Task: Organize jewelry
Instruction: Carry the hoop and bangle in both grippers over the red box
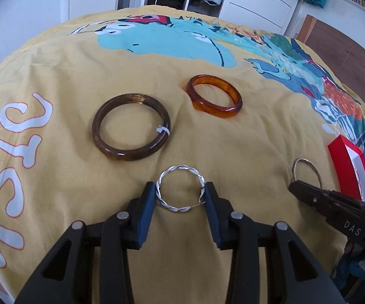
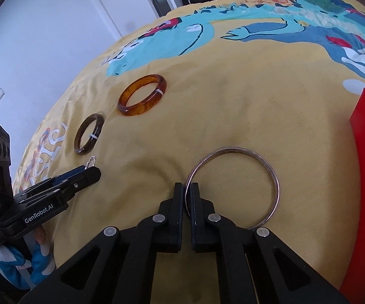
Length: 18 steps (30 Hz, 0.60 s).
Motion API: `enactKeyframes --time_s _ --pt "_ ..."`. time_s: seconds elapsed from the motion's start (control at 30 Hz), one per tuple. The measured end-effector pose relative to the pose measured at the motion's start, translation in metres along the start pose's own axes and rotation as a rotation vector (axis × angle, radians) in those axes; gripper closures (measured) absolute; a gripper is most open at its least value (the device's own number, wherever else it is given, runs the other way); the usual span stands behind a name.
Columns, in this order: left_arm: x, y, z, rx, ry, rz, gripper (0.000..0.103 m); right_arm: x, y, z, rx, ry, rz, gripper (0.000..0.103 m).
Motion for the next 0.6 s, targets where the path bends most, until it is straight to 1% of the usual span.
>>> enactKeyframes --time_s 0.3,0.6 --pt "0.014 -0.002 -0.008 -0.032 0.019 -0.013 0.067 0.020 -0.005 0.007 -0.029 0.062 -0.035 0.098" --pt "0.035 -0.003 -0.015 -0.038 0.020 -0.032 0.067 0.045 -0.004 0.011 -0.044 0.082 -0.063 0.099"
Point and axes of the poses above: each gripper's, at about its wrist camera, not at the fingertips, and x roughly against the way its jaws point, z to its left, y to its top, the point moved 4 cm from there along -x, roughly the way its jaws point, and after that the axes turned 1 degree about -y, right-handed, at the moved point
